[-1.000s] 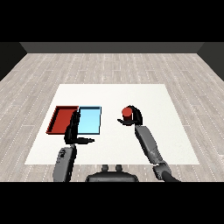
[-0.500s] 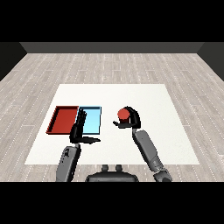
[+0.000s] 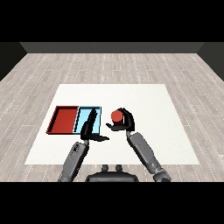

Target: Pick the red can and put it in the red box

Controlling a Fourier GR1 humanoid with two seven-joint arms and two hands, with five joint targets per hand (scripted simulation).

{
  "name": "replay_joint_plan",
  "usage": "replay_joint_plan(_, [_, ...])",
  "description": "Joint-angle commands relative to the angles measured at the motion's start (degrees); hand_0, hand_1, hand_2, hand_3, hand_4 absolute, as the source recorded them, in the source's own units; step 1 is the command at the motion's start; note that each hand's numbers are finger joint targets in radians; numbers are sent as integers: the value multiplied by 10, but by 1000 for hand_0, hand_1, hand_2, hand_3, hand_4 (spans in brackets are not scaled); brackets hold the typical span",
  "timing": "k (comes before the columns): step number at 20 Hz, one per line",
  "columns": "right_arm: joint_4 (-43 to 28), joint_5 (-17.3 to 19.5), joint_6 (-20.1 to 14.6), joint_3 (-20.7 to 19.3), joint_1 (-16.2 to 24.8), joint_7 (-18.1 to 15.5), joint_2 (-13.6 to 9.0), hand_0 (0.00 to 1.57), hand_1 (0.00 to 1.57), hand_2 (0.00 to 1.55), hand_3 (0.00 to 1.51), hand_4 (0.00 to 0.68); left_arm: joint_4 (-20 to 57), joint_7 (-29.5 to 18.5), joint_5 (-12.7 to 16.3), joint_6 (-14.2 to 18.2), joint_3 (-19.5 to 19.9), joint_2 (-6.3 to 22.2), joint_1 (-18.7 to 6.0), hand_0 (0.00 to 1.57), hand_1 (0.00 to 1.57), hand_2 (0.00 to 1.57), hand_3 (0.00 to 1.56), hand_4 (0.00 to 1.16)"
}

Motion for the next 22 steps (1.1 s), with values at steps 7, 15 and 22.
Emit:
replay_joint_plan(7, [8,-32,-41,65,5,-33,1,1458,1458,1449,1384,634,47,15,26,12,-36,0,-16,0,0,0,0,0])
replay_joint_plan(15, [26,-33,-39,61,-19,-29,1,1450,1450,1434,1381,637,120,-58,61,42,-96,0,-28,0,0,0,0,0])
replay_joint_plan(22, [-10,-45,-94,121,-22,-11,1,1452,1452,1438,1378,626,96,-11,85,35,-78,11,-41,0,0,0,0,0])
